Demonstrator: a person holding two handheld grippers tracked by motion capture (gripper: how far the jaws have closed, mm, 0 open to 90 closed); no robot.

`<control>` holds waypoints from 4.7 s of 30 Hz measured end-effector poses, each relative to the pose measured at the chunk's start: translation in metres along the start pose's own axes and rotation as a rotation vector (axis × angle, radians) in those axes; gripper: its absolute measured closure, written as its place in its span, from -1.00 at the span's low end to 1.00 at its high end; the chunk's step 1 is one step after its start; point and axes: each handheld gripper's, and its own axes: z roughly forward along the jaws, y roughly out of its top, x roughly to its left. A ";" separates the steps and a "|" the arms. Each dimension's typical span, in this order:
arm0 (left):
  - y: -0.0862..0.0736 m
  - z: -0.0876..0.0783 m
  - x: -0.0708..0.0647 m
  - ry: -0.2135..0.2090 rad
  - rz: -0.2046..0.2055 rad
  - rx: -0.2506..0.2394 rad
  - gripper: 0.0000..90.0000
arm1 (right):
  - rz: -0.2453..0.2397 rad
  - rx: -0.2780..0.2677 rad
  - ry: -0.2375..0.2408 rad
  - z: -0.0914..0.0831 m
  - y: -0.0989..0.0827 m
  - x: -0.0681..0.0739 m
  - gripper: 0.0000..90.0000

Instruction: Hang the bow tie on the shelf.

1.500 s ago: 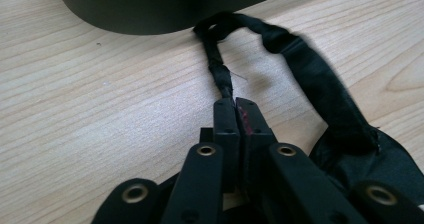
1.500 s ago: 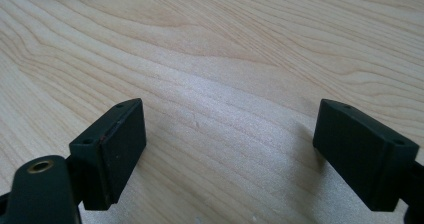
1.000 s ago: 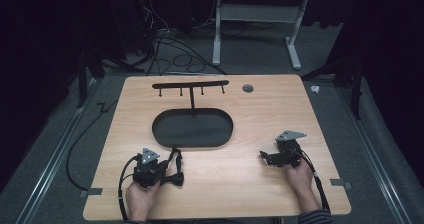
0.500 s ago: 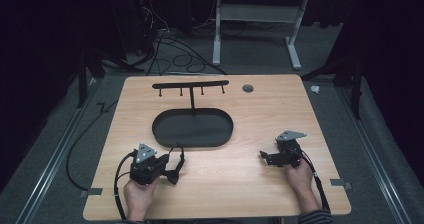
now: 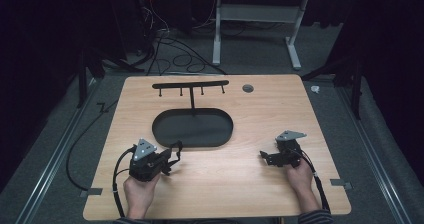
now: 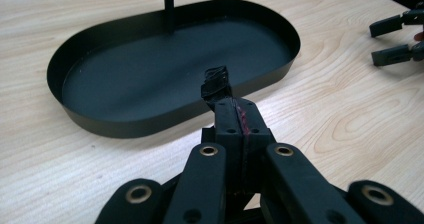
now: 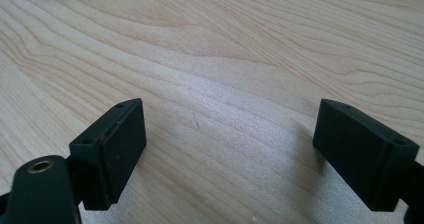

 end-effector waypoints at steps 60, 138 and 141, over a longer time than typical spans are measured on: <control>0.107 0.025 0.020 -0.090 0.051 -0.105 0.99 | 0.000 0.000 0.000 0.000 0.000 0.000 -0.68; 0.134 0.064 0.045 0.098 0.072 0.014 0.67 | -0.007 0.001 0.003 0.000 0.000 0.000 -0.68; 0.134 0.063 0.044 0.096 0.074 0.014 0.62 | -0.006 0.001 0.003 0.000 0.000 0.000 -0.68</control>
